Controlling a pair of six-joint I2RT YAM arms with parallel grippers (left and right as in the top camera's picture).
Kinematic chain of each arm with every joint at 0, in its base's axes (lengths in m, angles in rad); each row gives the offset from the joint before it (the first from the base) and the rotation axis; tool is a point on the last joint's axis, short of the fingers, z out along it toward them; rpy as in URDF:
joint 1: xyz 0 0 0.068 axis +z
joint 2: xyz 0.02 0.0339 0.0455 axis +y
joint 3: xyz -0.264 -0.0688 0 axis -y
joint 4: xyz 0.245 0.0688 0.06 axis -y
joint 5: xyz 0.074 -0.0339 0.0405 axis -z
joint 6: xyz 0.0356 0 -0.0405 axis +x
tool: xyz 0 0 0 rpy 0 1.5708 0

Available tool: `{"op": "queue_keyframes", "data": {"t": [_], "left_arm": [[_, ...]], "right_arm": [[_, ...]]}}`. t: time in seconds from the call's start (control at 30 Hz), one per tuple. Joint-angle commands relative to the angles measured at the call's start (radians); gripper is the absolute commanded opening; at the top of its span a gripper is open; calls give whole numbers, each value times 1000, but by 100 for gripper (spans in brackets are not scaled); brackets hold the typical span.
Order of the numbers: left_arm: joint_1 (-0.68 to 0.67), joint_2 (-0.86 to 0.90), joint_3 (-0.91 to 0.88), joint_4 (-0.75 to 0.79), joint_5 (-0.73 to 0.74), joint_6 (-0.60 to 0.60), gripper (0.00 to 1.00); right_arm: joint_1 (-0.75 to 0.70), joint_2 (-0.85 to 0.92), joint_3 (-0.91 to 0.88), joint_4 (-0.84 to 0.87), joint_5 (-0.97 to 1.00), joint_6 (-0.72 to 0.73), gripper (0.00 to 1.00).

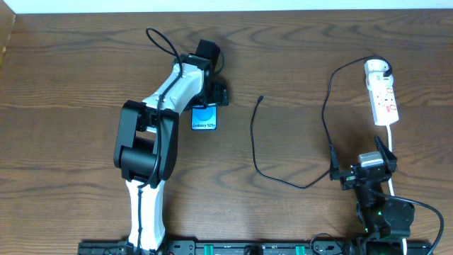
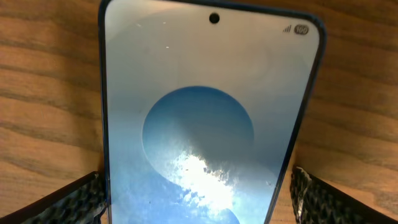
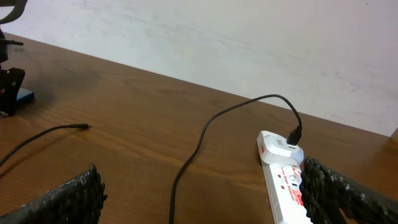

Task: Plug charger to phone and switch on socket
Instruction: 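Lower the left gripper onto the phone's top edge, then close the left gripper on the phone's top edge and lift it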

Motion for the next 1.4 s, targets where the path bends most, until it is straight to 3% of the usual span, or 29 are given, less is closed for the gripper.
{"op": "queue_keyframes", "data": {"t": [0.0,0.53,0.6,0.73,1.37], "left_arm": [[1,46,-50,23,18,-9,96],[0,47,-67,41,30,122,94],[1,47,-67,28,30,122,89],[1,47,-67,19,29,122,67],[1,-26,0,-84,29,113,67]], "right_arm": [[8,-7,-3,-3,0,13,99],[8,-7,-3,-3,0,13,99],[8,-7,-3,-3,0,13,99],[8,-7,-3,-3,0,13,99],[8,-7,-3,-3,0,13,99]]}}
